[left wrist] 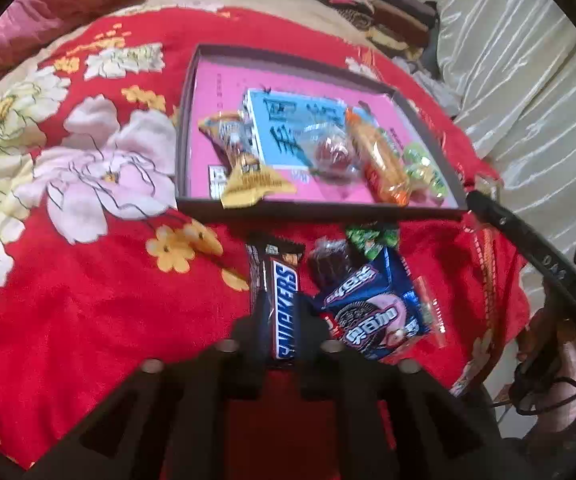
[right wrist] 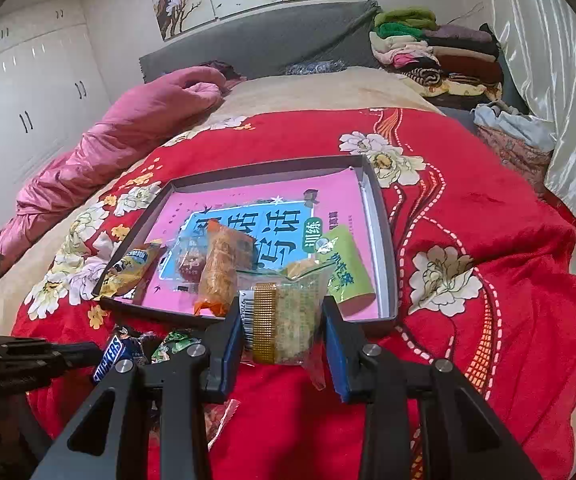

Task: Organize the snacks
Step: 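Grasp the Snickers bar with the left tool while the right tool grasps the clear cookie bag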

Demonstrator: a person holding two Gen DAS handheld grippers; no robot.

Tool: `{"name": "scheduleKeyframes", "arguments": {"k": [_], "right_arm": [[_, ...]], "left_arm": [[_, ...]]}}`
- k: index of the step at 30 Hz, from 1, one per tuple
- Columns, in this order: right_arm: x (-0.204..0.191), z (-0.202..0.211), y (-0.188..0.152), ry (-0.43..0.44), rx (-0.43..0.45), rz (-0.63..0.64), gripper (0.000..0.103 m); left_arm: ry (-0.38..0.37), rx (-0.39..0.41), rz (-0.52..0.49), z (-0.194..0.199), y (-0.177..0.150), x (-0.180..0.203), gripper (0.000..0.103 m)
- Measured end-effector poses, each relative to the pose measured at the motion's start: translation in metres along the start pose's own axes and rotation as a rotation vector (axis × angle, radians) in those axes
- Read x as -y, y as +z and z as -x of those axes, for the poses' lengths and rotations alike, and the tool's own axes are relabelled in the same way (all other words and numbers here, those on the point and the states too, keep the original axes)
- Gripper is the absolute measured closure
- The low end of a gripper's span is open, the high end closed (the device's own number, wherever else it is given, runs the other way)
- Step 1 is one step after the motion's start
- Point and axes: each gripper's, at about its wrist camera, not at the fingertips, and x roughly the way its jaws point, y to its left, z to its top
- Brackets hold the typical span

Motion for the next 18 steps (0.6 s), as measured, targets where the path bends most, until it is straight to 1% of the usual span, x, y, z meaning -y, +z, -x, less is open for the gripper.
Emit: {"name": "scheduleKeyframes", "arguments": {"k": [1, 2, 3, 5, 7, 9, 10, 13, 15, 18], "right_arm": [[0.0, 0.0, -0.001, 0.0, 0.001, 0.0, 0.066], [0.0, 0.0, -0.001, 0.001, 0.002, 0.0, 0.066], [0.0, -0.001, -0.001, 0.003, 0.0, -0.002, 0.066], [0.001, -0.002, -0.001, 0.003, 0.002, -0.006, 0.066], [0.003, -0.003, 0.001, 0.003, 0.004, -0.011, 0.066], [0.004, -0.003, 0.002, 0.004, 0.006, -0.015, 0.066], [0.004, -0.004, 0.003, 0.003, 0.007, -0.017, 0.066], [0.005, -0.005, 0.005, 0.006, 0.012, -0.021, 0.066], [0.005, -0.004, 0.006, 0.011, 0.018, -0.022, 0.066], [0.004, -0.003, 0.011, 0.016, 0.032, -0.016, 0.066]], "left_arm": [[0.01, -0.008, -0.009, -0.003, 0.0, 0.002, 0.069], [0.019, -0.013, -0.015, -0.005, -0.001, 0.004, 0.058], [0.036, -0.016, -0.024, -0.008, -0.001, 0.005, 0.057], [0.04, -0.019, -0.022, -0.012, 0.0, 0.007, 0.057], [0.061, -0.025, -0.022, -0.02, 0.001, 0.006, 0.057], [0.085, -0.035, -0.017, -0.029, 0.002, 0.003, 0.071], [0.092, -0.039, -0.021, -0.032, 0.003, 0.003, 0.073], [0.097, -0.037, -0.038, -0.032, 0.005, 0.005, 0.073], [0.082, -0.023, -0.03, -0.025, 0.004, 0.005, 0.073], [0.05, 0.041, -0.026, 0.0, 0.011, 0.009, 0.073]]}}
